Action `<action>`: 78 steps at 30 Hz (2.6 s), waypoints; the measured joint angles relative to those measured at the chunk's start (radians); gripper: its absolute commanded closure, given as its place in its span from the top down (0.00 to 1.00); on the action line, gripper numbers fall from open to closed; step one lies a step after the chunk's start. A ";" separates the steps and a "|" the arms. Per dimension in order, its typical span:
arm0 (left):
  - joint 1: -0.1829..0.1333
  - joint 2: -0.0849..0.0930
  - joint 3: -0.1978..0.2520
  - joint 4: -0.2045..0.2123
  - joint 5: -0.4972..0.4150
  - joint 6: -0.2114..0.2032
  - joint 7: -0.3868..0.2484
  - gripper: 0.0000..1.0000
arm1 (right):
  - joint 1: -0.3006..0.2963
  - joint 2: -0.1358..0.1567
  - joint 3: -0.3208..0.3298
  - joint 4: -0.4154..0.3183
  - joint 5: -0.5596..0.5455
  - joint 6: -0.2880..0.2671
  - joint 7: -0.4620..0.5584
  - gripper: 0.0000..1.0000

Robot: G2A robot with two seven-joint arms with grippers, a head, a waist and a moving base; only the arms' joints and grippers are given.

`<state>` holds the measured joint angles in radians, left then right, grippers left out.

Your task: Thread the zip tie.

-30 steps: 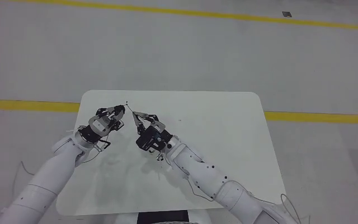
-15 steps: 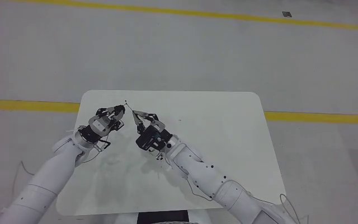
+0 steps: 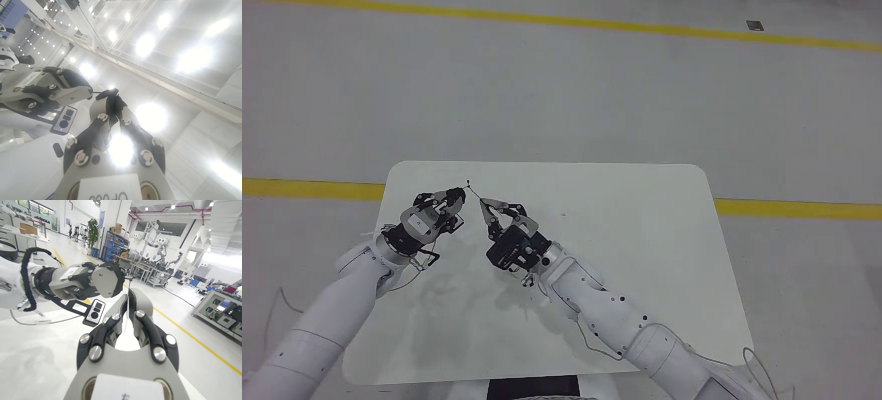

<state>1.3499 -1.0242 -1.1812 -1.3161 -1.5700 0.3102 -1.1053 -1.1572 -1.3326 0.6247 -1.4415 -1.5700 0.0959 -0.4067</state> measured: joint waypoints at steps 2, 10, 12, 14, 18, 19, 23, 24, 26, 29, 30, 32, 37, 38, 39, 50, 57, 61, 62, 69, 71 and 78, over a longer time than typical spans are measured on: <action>0.000 0.000 0.000 0.000 0.000 0.000 0.000 0.00 | 0.000 0.001 0.000 -0.002 0.000 0.002 -0.004 0.00; 0.000 0.000 0.000 0.000 0.000 0.000 0.000 0.00 | 0.000 0.003 -0.002 -0.003 0.000 0.011 -0.012 0.00; 0.000 0.000 0.000 0.000 0.000 0.000 0.000 0.00 | -0.006 0.003 0.002 -0.005 0.001 0.019 -0.018 0.00; 0.000 0.000 0.000 0.000 0.000 0.000 0.000 0.00 | -0.019 0.001 0.014 -0.011 0.016 0.023 -0.035 0.00; 0.000 0.000 0.000 0.000 0.000 0.000 0.000 0.00 | -0.043 -0.003 0.044 -0.013 0.083 0.007 -0.097 0.00; 0.000 0.000 0.000 0.000 0.000 0.000 0.000 0.00 | -0.047 -0.003 0.050 -0.012 0.095 0.002 -0.108 0.00; 0.000 0.000 0.000 0.000 0.000 0.000 0.000 0.00 | -0.060 -0.005 0.072 -0.006 0.104 -0.014 -0.126 0.00; 0.000 0.000 0.000 0.000 0.000 0.000 0.000 0.00 | -0.061 -0.005 0.075 -0.006 0.098 -0.015 -0.124 0.00; 0.000 0.000 0.000 0.000 0.000 0.000 0.000 0.00 | -0.066 -0.005 0.081 -0.007 0.086 -0.016 -0.117 0.00; 0.000 0.000 0.000 0.000 0.000 0.000 0.000 0.00 | -0.075 -0.006 0.095 -0.010 0.076 -0.014 -0.111 0.00; 0.000 0.000 0.000 0.000 0.000 0.000 0.000 0.00 | -0.078 -0.005 0.100 -0.010 0.074 -0.014 -0.110 0.00; 0.000 0.000 0.000 0.000 0.000 0.000 0.000 0.00 | -0.086 -0.004 0.113 -0.013 0.071 -0.014 -0.108 0.00; 0.000 0.000 0.000 0.000 0.000 0.000 0.000 0.00 | -0.111 0.002 0.154 -0.021 0.059 -0.012 -0.100 0.00; 0.000 0.000 0.000 0.000 0.000 0.000 0.000 0.00 | -0.120 0.005 0.168 -0.023 0.055 -0.011 -0.097 0.00; 0.000 0.000 0.000 0.000 0.000 0.000 0.000 0.00 | -0.127 0.008 0.179 -0.024 0.052 -0.010 -0.094 0.00; 0.000 0.000 0.000 0.000 0.000 0.000 0.000 0.00 | -0.253 0.060 0.365 -0.126 -0.001 -0.080 -0.024 1.00; 0.000 0.000 0.000 0.000 0.000 0.000 0.000 0.00 | -0.269 0.069 0.385 -0.158 0.001 -0.152 -0.009 1.00; 0.000 0.000 0.000 0.000 0.000 0.000 0.000 0.00 | -0.268 0.069 0.385 -0.158 0.001 -0.152 -0.009 1.00; 0.000 0.000 0.000 0.000 0.000 0.000 0.000 0.00 | -0.268 0.069 0.385 -0.158 0.001 -0.152 -0.009 1.00; 0.002 -0.001 -0.003 -0.017 0.004 0.003 0.014 0.00 | -0.298 0.069 0.441 -0.169 0.166 -0.200 -0.006 1.00; 0.002 0.001 -0.012 -0.026 0.021 0.017 -0.005 0.00 | -0.314 0.071 0.480 -0.175 0.288 -0.245 -0.004 1.00; -0.003 0.015 -0.023 -0.041 0.070 0.030 -0.078 0.00 | -0.351 0.074 0.580 -0.203 0.605 -0.345 0.065 1.00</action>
<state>1.3467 -1.0093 -1.2042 -1.3571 -1.4998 0.3401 -1.1836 -1.5084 -1.2587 1.2044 -1.6441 -0.9653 -0.2494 -0.3413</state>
